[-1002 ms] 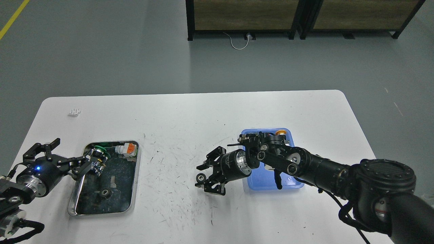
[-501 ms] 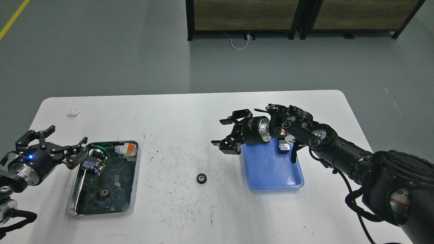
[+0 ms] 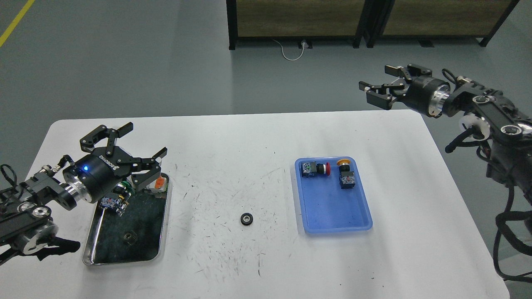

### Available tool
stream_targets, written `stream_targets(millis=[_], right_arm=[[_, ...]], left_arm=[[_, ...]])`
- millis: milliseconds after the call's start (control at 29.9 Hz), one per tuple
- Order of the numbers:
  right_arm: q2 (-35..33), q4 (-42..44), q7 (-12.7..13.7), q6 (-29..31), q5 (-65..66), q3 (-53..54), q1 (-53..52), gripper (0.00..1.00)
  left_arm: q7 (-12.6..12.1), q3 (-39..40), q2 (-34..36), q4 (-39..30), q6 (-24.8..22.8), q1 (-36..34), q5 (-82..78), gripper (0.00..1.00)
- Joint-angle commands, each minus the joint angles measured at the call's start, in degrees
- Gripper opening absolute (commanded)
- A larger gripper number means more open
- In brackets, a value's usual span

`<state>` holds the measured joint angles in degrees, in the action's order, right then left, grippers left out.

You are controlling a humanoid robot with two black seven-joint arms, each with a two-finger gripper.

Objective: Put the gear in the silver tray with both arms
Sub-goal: 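Reach the left gripper toward the second gear on the table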

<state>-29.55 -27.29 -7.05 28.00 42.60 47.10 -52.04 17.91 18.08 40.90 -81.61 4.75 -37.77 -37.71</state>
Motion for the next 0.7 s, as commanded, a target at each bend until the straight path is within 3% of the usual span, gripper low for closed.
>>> stream_targets(millis=[0,167,668], right_arm=[[-4.80,0.05,-0.07,0.00,-1.64,1.59,0.01,0.93],[-7.98,0.13,-0.24,0.00,-2.52,1.59,-0.34,0.93],[-7.72,0.22,-0.15,0.00,-2.43,1.51,-0.08,0.93]], left_arm=[[-0.25,-3.04,-5.20,-0.56,-1.67,0.50,-0.26,0.98],[-0.51,-7.79,-14.17,0.75,-1.41,1.82,-0.78,0.98],[-0.25,-10.61,-29.73,20.60,1.14,6.48,-0.96,0.98]])
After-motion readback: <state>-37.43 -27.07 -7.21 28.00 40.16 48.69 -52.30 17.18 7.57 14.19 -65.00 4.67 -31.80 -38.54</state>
